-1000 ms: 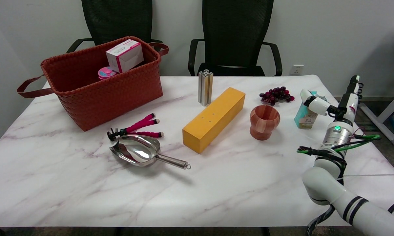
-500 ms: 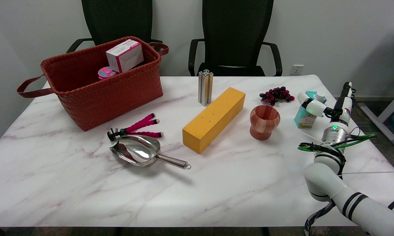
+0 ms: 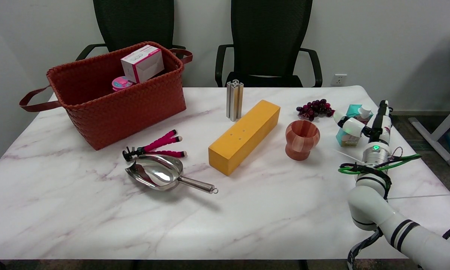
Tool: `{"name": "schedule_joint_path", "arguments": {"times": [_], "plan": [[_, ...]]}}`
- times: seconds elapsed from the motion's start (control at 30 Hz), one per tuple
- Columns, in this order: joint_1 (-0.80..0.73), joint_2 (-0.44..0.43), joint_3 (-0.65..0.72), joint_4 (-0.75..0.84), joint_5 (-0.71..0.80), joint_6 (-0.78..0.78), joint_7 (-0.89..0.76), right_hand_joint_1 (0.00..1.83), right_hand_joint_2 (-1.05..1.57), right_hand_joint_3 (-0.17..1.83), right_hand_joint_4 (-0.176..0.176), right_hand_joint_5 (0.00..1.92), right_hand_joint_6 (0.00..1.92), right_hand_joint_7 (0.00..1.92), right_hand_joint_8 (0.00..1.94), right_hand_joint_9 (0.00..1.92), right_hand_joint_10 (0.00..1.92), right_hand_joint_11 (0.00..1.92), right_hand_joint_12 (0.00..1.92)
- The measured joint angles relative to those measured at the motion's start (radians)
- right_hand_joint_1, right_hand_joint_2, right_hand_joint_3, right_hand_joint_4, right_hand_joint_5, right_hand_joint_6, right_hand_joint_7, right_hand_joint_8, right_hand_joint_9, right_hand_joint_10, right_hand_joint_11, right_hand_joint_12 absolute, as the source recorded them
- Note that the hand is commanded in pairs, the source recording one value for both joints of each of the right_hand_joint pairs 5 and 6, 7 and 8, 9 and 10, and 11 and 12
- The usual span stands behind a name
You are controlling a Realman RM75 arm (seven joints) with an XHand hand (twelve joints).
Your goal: Pick up the blue drink carton.
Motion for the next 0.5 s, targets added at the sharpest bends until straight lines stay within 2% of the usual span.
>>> {"name": "schedule_joint_path", "arguments": {"times": [0.5], "plan": [[0.020, 0.000, 0.005, -0.046, 0.034, -0.053, 0.003, 1.18, 0.38, 0.71, 0.000, 0.00, 0.00, 0.00, 0.00, 0.00, 0.00, 0.00, 0.00]]}}
